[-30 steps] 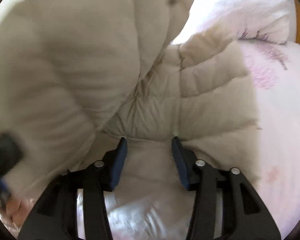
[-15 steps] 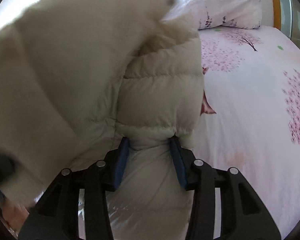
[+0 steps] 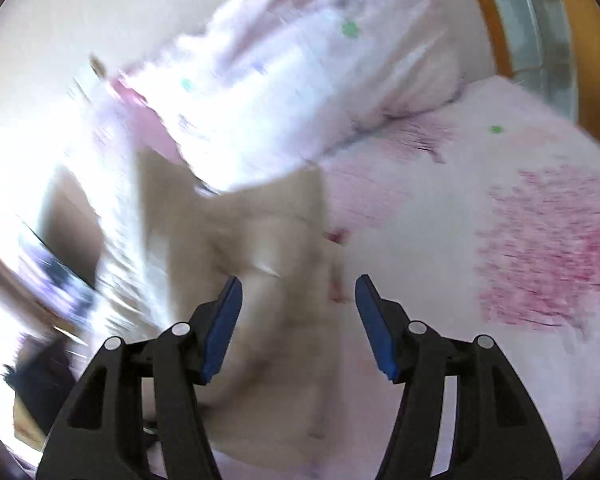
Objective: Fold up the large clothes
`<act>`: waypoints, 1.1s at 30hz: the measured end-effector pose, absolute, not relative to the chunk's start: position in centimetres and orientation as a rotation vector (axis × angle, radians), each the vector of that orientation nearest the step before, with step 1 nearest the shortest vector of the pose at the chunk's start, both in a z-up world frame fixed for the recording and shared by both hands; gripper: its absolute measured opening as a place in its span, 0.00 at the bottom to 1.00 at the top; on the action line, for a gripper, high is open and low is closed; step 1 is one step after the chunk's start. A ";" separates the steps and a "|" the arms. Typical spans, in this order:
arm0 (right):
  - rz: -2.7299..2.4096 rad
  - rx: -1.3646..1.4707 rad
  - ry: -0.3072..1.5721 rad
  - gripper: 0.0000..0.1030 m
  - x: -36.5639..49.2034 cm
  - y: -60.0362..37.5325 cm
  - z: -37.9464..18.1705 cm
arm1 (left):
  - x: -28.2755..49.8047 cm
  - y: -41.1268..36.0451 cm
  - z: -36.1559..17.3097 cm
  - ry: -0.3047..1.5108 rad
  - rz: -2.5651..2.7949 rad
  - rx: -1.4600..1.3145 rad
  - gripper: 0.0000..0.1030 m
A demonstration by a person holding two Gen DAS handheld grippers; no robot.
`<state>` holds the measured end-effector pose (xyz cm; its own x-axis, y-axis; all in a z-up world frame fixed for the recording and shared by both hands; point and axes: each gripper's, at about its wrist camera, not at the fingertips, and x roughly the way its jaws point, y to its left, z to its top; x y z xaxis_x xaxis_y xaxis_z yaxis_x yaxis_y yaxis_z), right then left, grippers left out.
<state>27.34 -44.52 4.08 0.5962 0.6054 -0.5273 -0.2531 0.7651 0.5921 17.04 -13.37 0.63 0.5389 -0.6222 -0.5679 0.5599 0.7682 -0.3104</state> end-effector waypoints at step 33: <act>0.603 0.426 0.927 0.08 28.8 -39.9 3.9 | 19.8 -3.4 5.2 0.694 -0.438 -0.054 0.64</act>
<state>28.80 -39.88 3.95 0.4563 0.6472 -0.6107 -0.2961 0.7576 0.5817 19.77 -3.38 5.17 0.6820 -0.4079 -0.6070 0.3727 0.9080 -0.1915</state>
